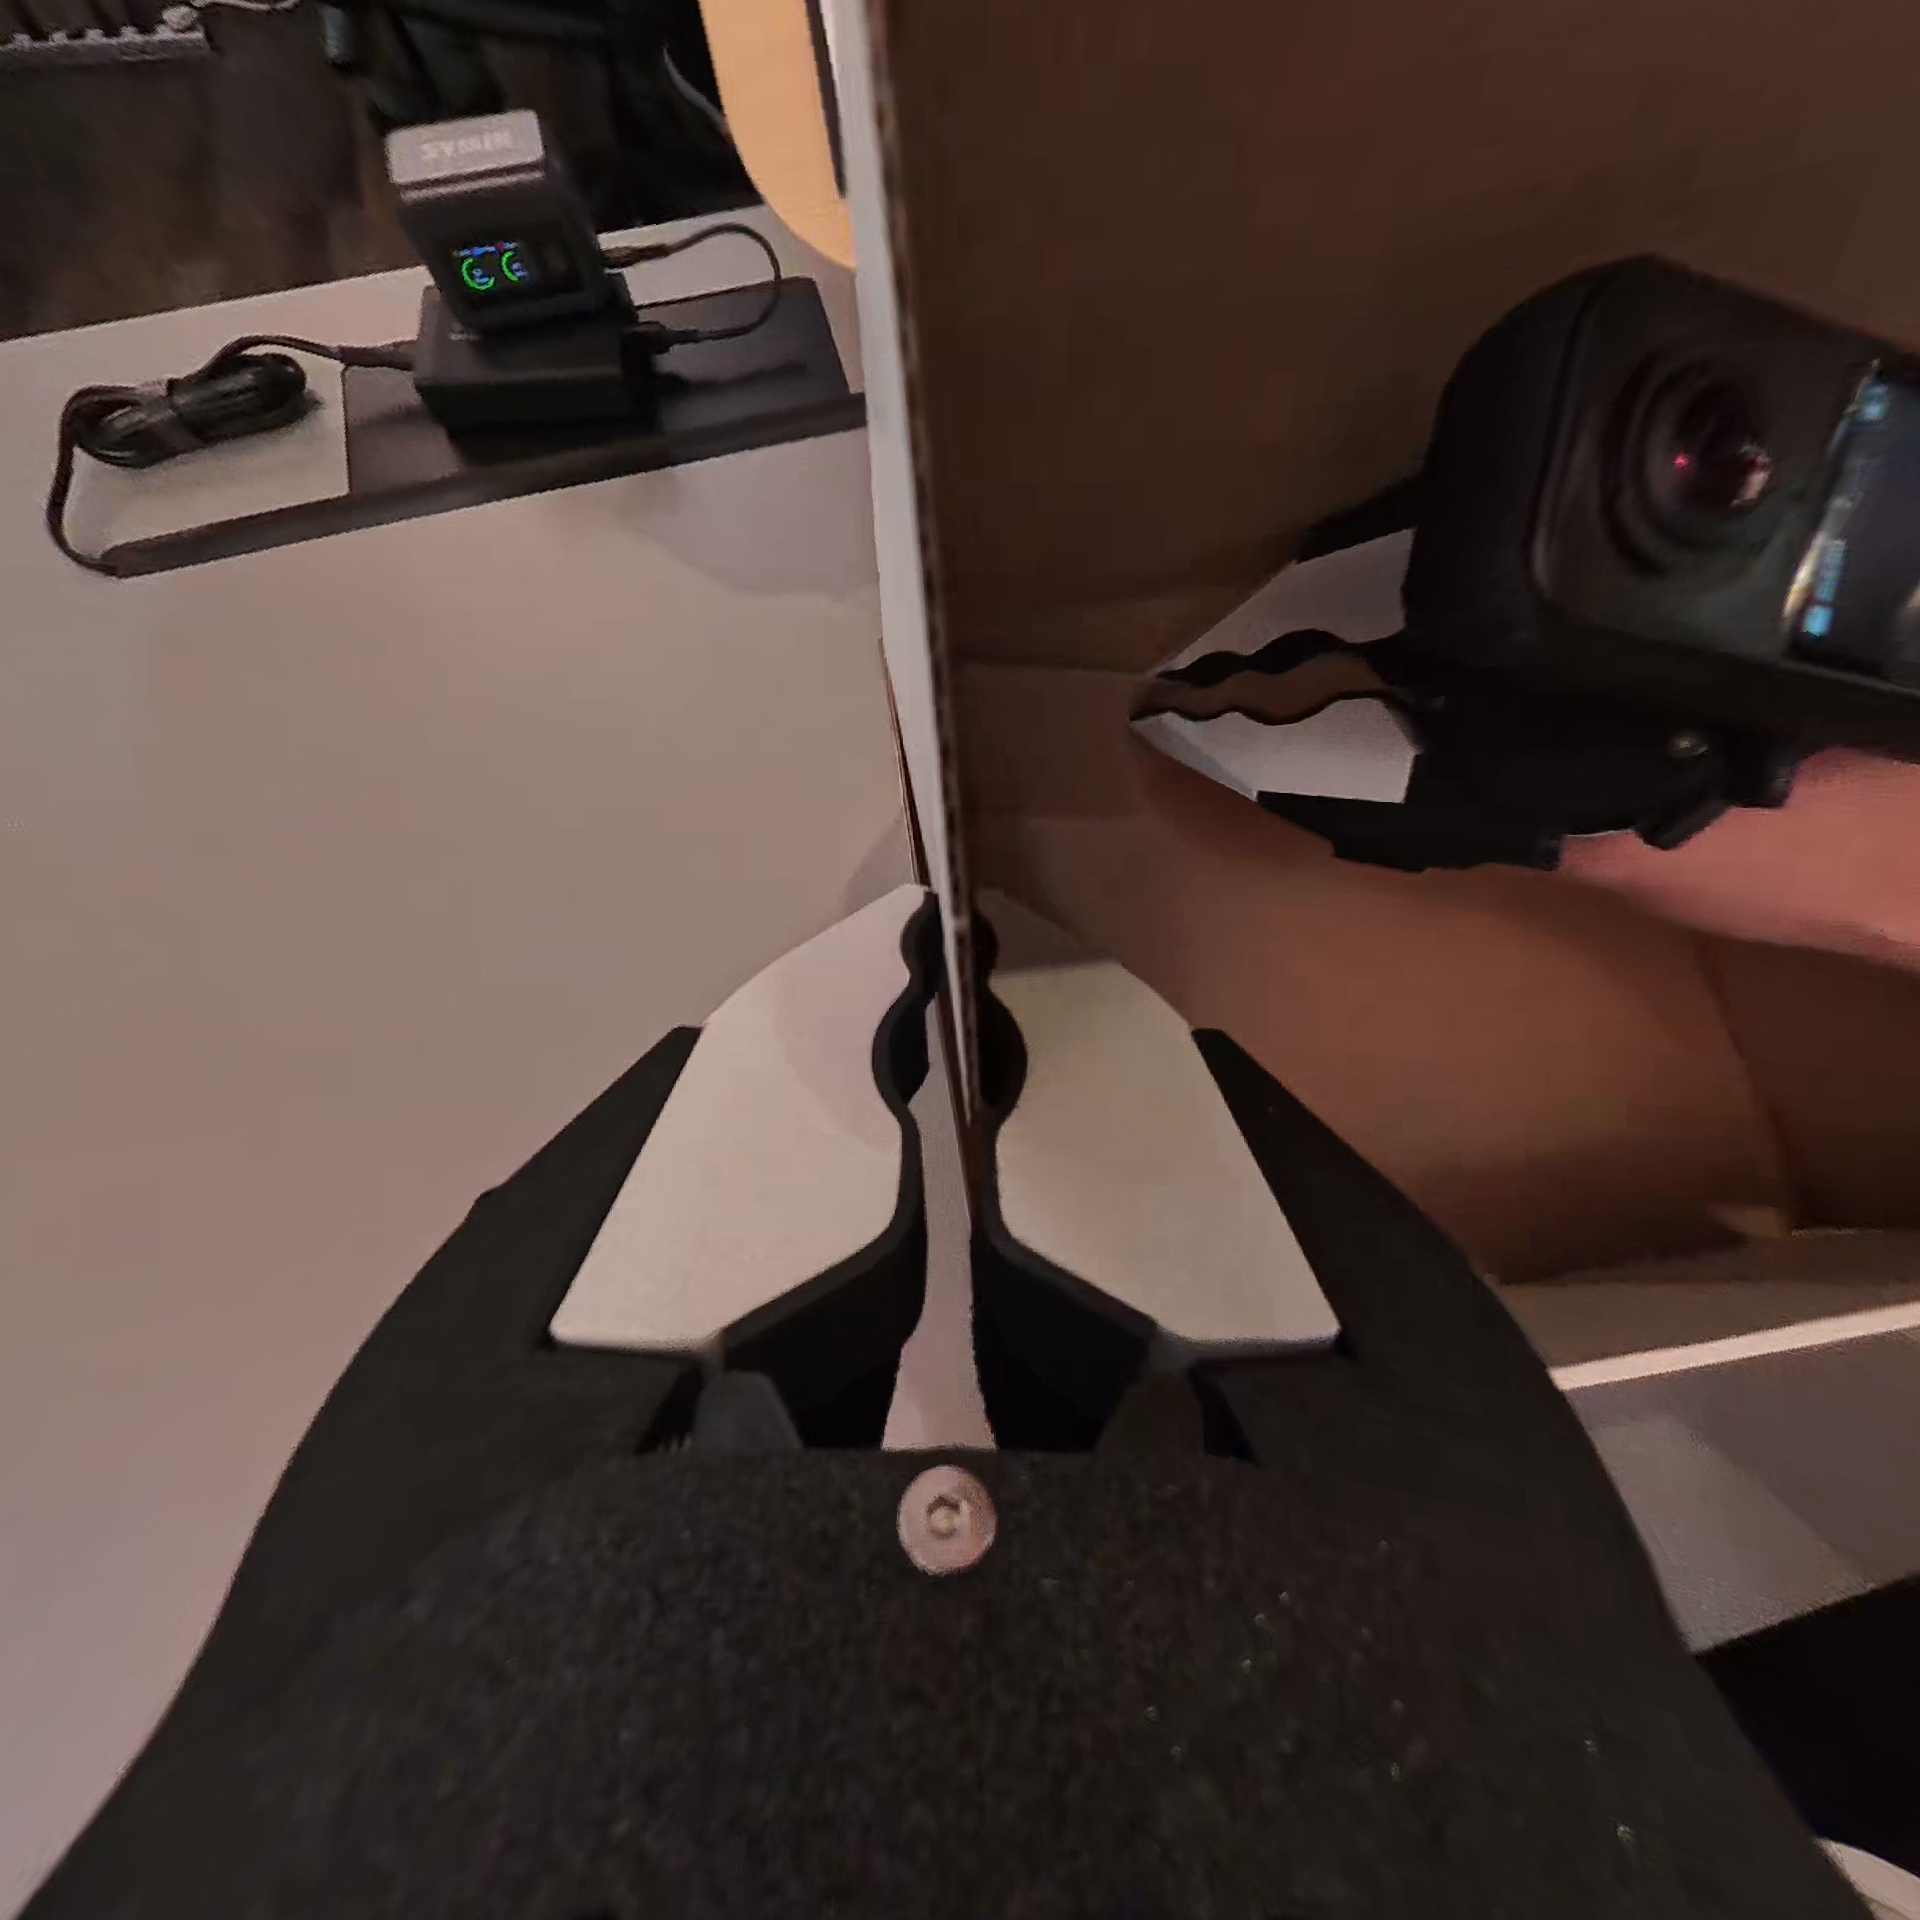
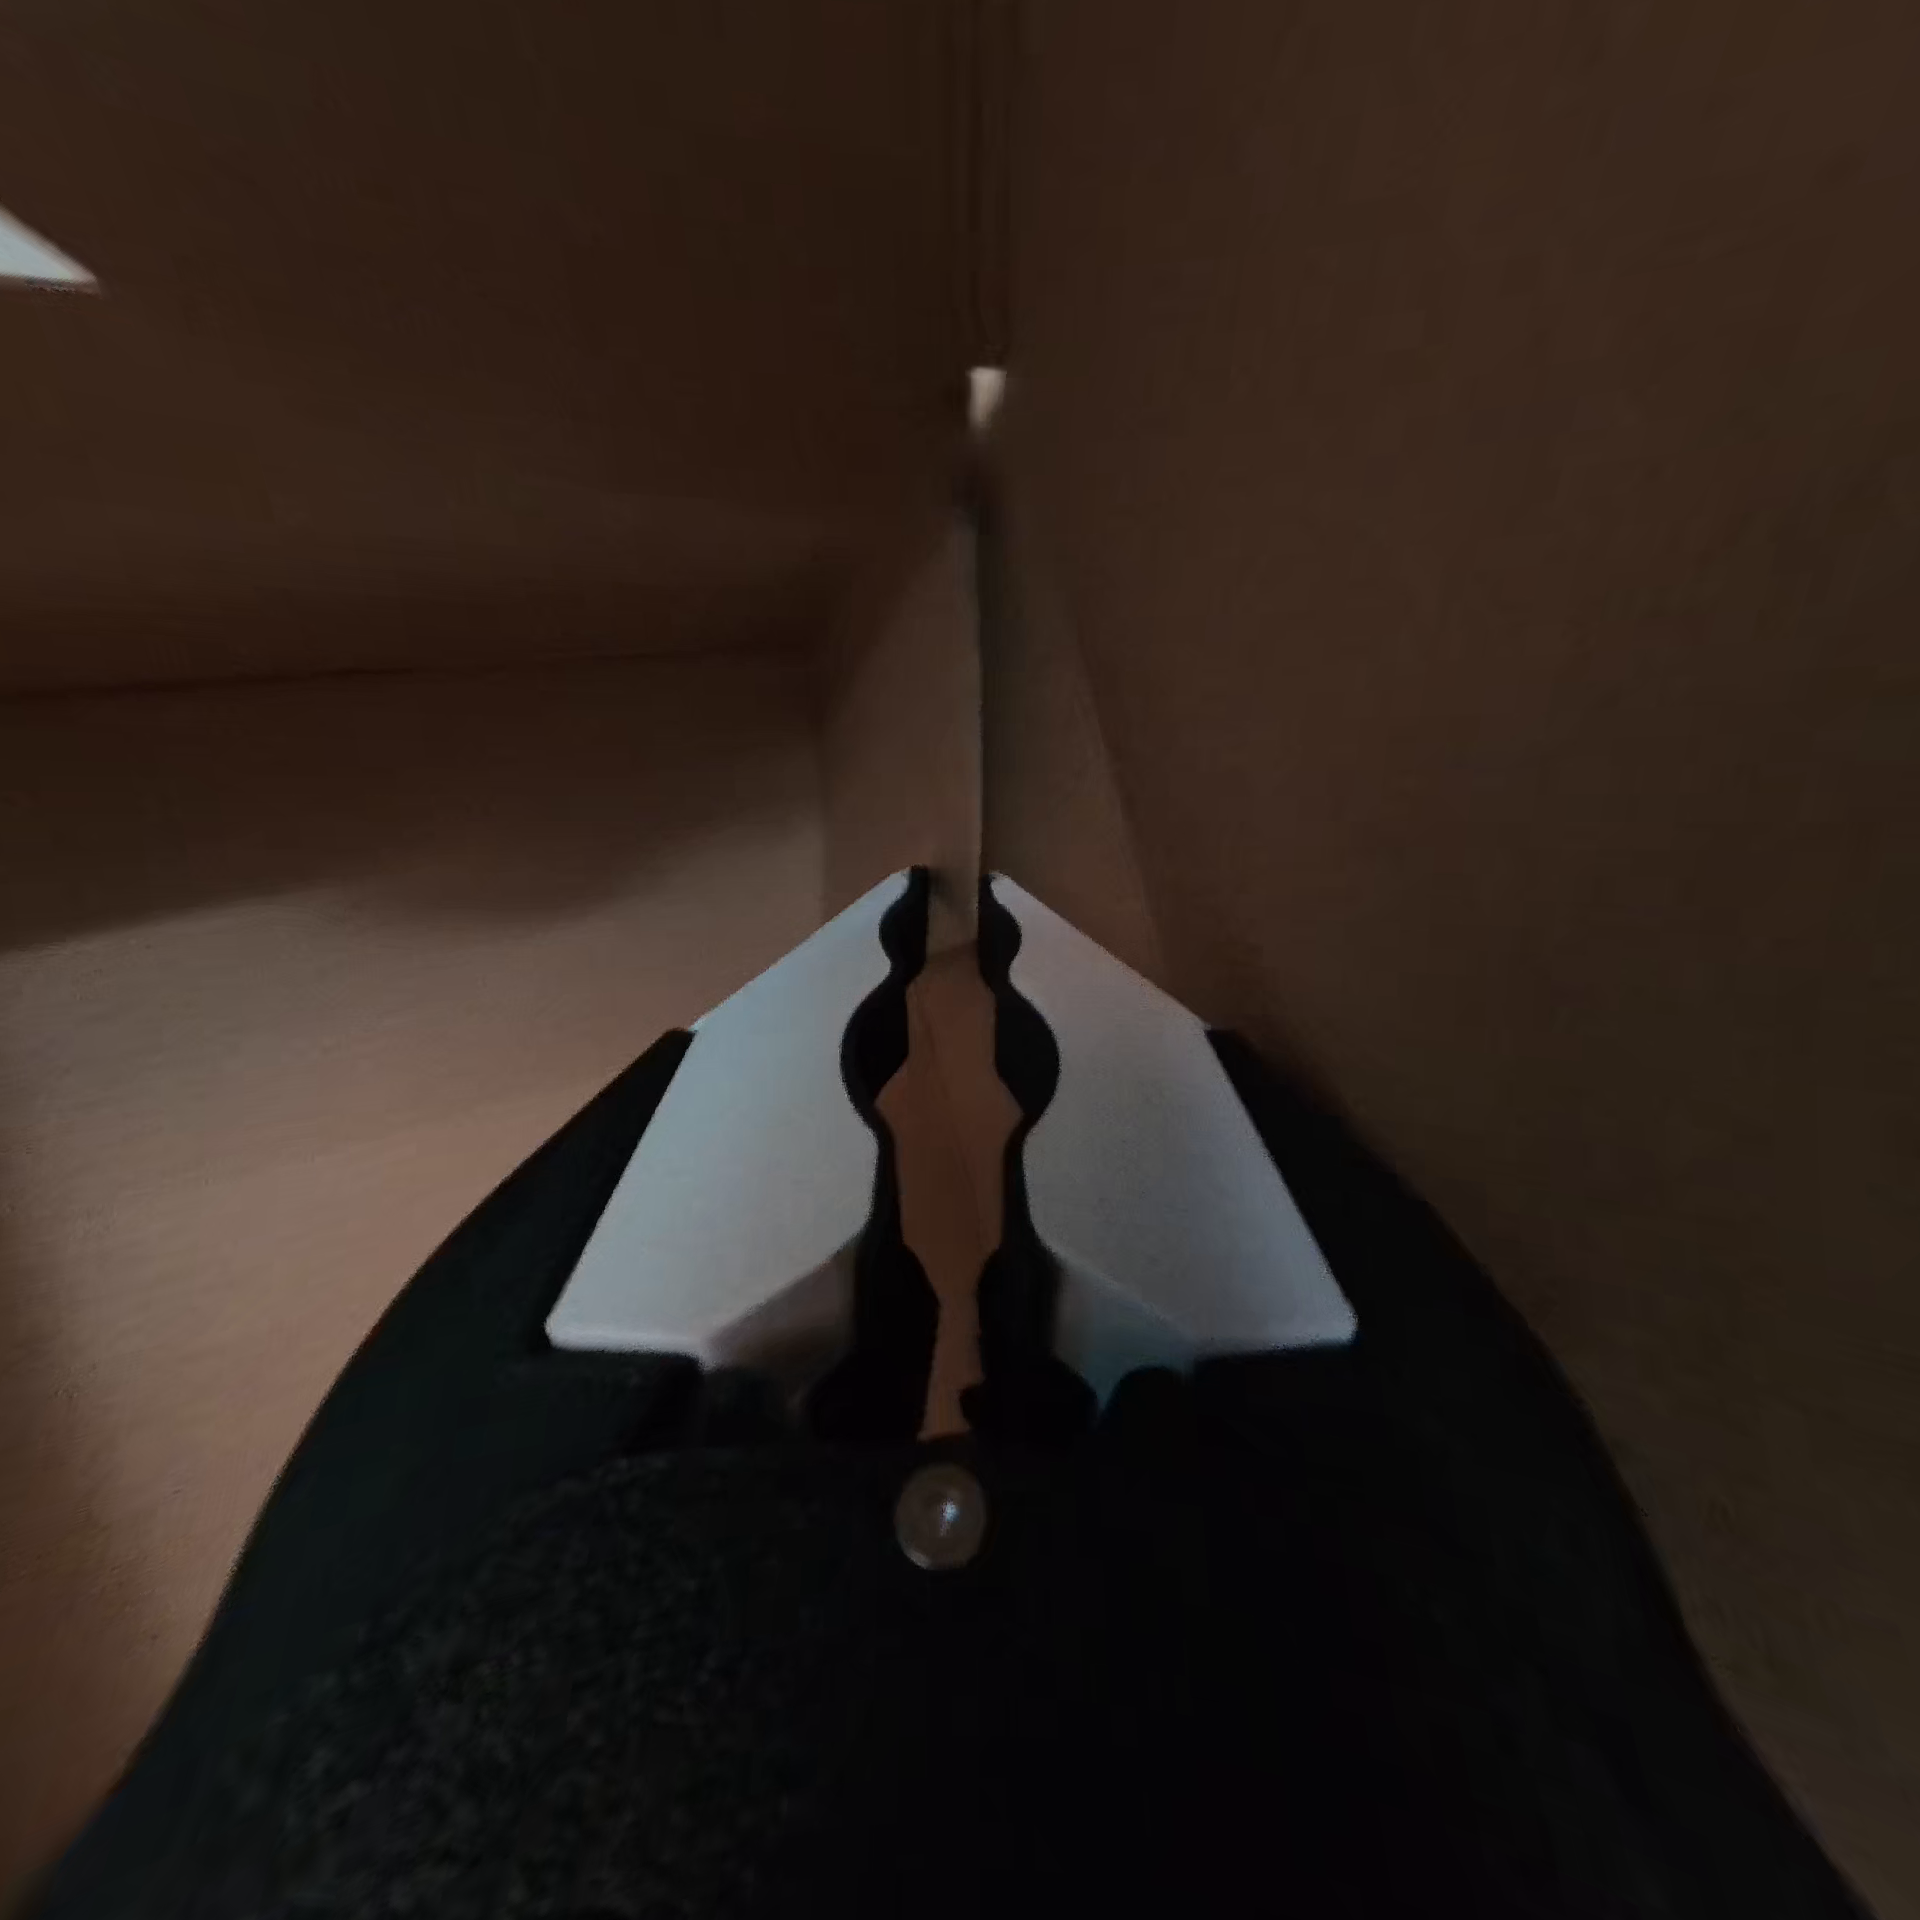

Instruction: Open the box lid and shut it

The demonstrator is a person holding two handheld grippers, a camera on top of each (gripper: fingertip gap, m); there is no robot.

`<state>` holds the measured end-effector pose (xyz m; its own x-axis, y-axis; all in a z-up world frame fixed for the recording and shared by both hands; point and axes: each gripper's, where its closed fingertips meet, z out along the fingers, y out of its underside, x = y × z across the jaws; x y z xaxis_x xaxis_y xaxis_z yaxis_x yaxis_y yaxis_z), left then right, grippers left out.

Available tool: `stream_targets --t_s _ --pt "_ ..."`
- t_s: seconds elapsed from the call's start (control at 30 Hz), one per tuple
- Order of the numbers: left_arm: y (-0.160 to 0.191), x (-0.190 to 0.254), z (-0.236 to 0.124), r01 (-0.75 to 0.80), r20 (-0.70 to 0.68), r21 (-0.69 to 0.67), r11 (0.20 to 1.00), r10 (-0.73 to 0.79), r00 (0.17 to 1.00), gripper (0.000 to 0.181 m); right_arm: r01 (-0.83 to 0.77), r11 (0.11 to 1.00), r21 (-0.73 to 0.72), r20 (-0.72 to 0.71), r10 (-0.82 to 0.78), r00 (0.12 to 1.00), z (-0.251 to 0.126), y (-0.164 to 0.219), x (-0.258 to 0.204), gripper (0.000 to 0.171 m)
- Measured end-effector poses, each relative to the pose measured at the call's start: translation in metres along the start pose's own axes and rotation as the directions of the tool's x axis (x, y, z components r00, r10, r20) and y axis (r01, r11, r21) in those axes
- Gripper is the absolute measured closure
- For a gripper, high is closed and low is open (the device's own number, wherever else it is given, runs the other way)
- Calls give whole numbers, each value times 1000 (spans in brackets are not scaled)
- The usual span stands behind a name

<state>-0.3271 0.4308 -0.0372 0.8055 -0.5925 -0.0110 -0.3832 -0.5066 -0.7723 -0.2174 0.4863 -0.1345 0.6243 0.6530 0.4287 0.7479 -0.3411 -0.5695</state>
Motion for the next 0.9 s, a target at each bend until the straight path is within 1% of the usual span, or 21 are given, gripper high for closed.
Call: stream_targets --t_s 0.03,0.1,0.13,0.2,0.27,0.33,0.4,0.43,0.5,0.53,0.57,0.6,0.63,0.7,0.73,0.8,0.87,0.9 --pt "2 0 1 -6 12 -9 1000 6 1000 180 42 999 -3 16 -42 999 -4 -1 -6 161" --pt "3 4 3 -11 4 -21 1000 12 1000 180 113 993 -24 -5 -114 994 -20 -1 -13 145" --pt "3 8 4 -11 -7 -27 1000 11 1000 180 140 990 -27 -16 -140 990 -34 0 -18 139" --pt "5 12 6 -25 -11 -41 999 24 1000 180 148 987 54 -65 -145 987 -72 -5 -25 138" --pt "8 15 8 -20 -22 -56 998 18 1000 180 107 986 124 -43 -103 994 -115 -1 -44 138" --pt "10 16 9 -25 -20 -57 998 24 1000 180 17 976 217 -51 -7 999 -166 7 -59 137" --pt "11 16 9 -29 -21 -57 998 28 999 180 -108 927 358 -86 148 985 -224 25 -57 136" --pt "12 15 8 -29 -22 -56 998 27 999 180 -193 877 440 -109 265 958 -254 40 -46 135" --pt "15 13 7 -23 -28 -53 998 22 999 180 -381 737 558 -94 513 853 -299 89 -18 127" --pt "16 13 7 -17 -34 -52 999 15 999 180 -457 671 584 -90 613 785 -309 118 -4 123" --pt "18 14 8 -15 -39 -53 998 13 999 180 -514 652 557 -130 680 721 -306 150 7 116" --pt "19 14 8 -16 -41 -53 998 14 999 180 -546 680 490 -187 693 696 -294 176 11 113" --pt "19 15 8 -18 -41 -53 998 16 999 180 -550 711 439 -244 683 688 -281 191 16 111" --pt "19 16 8 -29 -35 -52 998 28 999 180 -520 753 403 -352 652 672 -269 197 31 114" --pt "18 16 7 -32 -31 -50 998 30 999 180 -501 757 419 -406 650 643 -274 195 43 117" --pt "17 15 5 -32 -28 -47 998 30 999 180 -479 759 441 -443 648 620 -283 188 57 117" --pt "18 16 4 -29 -28 -47 998 28 999 180 -504 759 412 -527 649 548 -293 202 72 108" --pt "18 15 4 -33 -24 -49 998 32 999 180 -519 748 414 -533 661 528 -295 206 76 106"
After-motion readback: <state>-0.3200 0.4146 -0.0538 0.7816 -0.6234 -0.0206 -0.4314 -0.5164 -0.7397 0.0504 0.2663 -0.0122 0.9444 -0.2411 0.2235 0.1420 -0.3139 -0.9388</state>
